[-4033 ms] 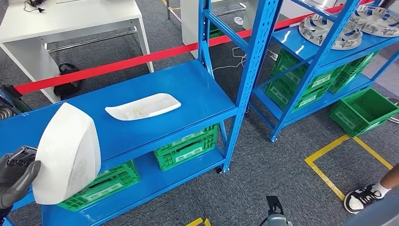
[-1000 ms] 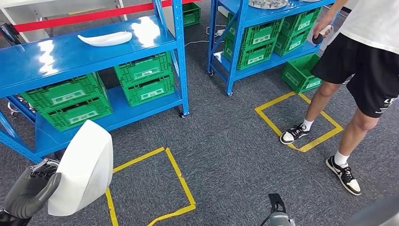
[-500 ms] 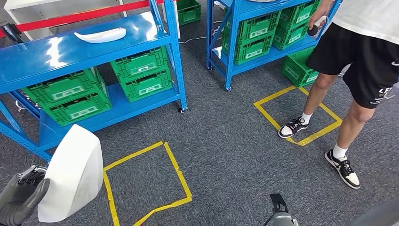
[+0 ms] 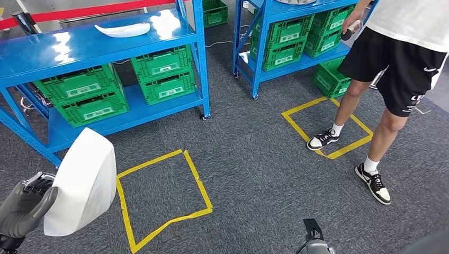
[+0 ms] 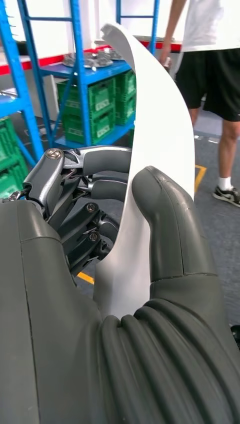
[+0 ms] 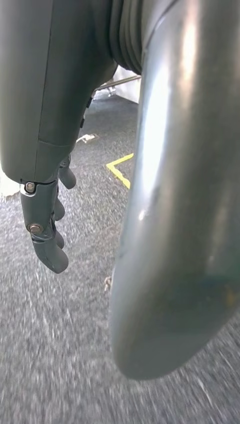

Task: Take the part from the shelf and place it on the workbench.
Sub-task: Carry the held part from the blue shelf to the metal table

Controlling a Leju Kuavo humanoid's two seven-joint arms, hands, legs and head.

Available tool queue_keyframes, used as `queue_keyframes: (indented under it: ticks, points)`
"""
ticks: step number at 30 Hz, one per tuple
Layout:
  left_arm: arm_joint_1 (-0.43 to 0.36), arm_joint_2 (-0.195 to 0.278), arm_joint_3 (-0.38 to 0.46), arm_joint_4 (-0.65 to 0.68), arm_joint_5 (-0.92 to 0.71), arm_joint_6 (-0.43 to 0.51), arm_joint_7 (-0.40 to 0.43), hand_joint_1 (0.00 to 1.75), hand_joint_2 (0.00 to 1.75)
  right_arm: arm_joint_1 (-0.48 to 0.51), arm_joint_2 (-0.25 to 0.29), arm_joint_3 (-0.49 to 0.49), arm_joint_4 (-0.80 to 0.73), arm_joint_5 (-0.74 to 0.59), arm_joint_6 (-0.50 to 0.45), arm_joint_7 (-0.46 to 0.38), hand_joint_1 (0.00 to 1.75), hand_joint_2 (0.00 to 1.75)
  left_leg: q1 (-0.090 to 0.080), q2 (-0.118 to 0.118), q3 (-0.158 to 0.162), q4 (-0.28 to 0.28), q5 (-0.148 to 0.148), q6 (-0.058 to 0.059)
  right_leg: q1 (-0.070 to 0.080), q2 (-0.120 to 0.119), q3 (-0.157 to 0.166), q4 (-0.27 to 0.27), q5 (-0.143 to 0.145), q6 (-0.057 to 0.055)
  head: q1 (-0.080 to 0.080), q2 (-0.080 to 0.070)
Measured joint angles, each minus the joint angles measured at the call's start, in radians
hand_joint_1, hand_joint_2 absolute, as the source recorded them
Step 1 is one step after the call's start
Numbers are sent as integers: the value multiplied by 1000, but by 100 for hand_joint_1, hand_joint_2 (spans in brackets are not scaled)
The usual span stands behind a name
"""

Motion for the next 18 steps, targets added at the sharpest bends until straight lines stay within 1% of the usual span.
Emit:
queue_keyframes:
  ticks: [1, 2, 3, 4, 5, 6, 7, 8, 9, 10, 11, 12, 13, 14, 15, 16, 17, 18]
  points:
    - [0, -2, -1, 3, 0, 0, 0, 175, 175, 0, 0, 0, 0, 0, 0, 0, 0, 0, 0, 0, -18, 6, 9, -2, 0, 0, 22, -5, 25, 0, 0, 0]
    - [-1, -4, -2, 7, -1, -1, 0, 175, 175, 0, 0, 0, 0, 0, 0, 0, 0, 0, 1, 1, -36, 15, 17, -5, 0, 0, 60, -43, 53, 0, 0, 0]
    - [-3, -5, -2, 9, -1, -1, -1, 175, 175, -2, 0, 0, 0, -1, -1, 0, 0, 0, 0, 1, -52, 25, 23, -10, 1, 0, 112, -108, 61, -1, 2, 0]
    - [-5, -6, -2, 11, -2, -1, -2, 175, 175, -4, 0, 0, 0, -2, -1, 0, 0, 0, -1, 1, -65, 35, 28, -15, 3, 1, 160, -177, 53, -5, 5, 0]
    - [-9, -6, -2, 14, -3, -1, -4, 175, 175, -5, 0, 0, 0, -5, -2, 0, 0, 0, -2, 2, -74, 43, 34, -20, 4, 2, 196, -231, 38, -10, 7, 0]
    - [-14, -7, -3, 18, -4, -1, -6, 175, 175, -6, 0, 0, 0, -7, -2, 0, 0, 0, -2, 3, -78, 46, 41, -26, 6, 3, 214, -264, 23, -16, 9, 0]
    - [-18, -9, -4, 22, -6, -2, -8, 175, 175, -6, 1, -1, 0, -9, -3, 0, 0, 0, -2, 3, -79, 46, 49, -31, 8, 4, 215, -272, 22, -23, 9, 0]
    - [-21, -10, -5, 27, -8, -3, -10, 175, 175, -6, 2, -1, 0, -10, -3, -1, 0, 0, -1, 2, -81, 45, 55, -37, 6, 2, 208, -271, 30, -30, 8, 0]
    - [-23, -12, -6, 33, -9, -5, -11, 175, 175, -5, 4, -1, 0, -12, -4, -1, 0, 0, 0, 0, -85, 49, 47, -43, 5, 0, 202, -272, 40, -38, 7, 0]
    - [-24, -13, -8, 38, -11, -6, -11, 175, 175, -6, 4, -2, 0, -14, -4, -2, 0, 0, 2, -2, -93, 67, 21, -49, 4, -2, 193, -274, 51, -46, 6, 0]
    - [-26, -12, -9, 44, -12, -7, -12, 175, 175, -5, 5, -2, 0, -16, -4, -3, 0, 0, 4, -4, -104, 105, -25, -55, 3, -3, 181, -276, 63, -52, 4, 0]
    - [-27, -12, -9, 48, -12, -7, -13, 175, 175, -5, 5, -2, 0, -18, -4, -3, 0, 0, 6, -5, -117, 160, -78, -61, 3, -3, 168, -276, 75, -56, 3, 0]
    - [-28, -12, -10, 53, -12, -7, -15, 175, 175, -5, 5, -3, 0, -19, -3, -4, 0, 0, 8, -5, -128, 225, -121, -65, 3, -3, 152, -276, 86, -57, 2, 0]
    - [-29, -12, -10, 58, -12, -7, -18, 175, 175, -4, 5, -3, 0, -21, -2, -6, 0, 0, 9, -5, -135, 282, -142, -68, 3, -2, 137, -276, 97, -57, 2, 0]
    - [-29, -12, -11, 62, -10, -7, -21, 175, 175, -3, 5, -4, 0, -24, 3, -11, 0, 0, 10, -5, -133, 319, -133, -69, 4, -2, 121, -276, 108, -55, 2, 0]
    - [-29, -13, -12, 67, -7, -7, -25, 175, 175, -3, 5, -4, 0, -27, 9, -18, 0, 0, 10, -5, -118, 327, -103, -68, 4, -3, 106, -275, 120, -53, 2, 0]
    - [-28, -13, -12, 70, -4, -7, -29, 175, 175, -3, 6, -5, 0, -29, 17, -27, 0, 0, 9, -6, -86, 301, -71, -64, 4, -3, 92, -275, 131, -51, 2, 0]
    - [-29, -13, -12, 72, 0, -7, -32, 175, 175, -3, 6, -6, 0, -31, 25, -36, 0, 0, 7, -6, -37, 244, -52, -56, 4, -3, 81, -275, 142, -48, 2, 0]
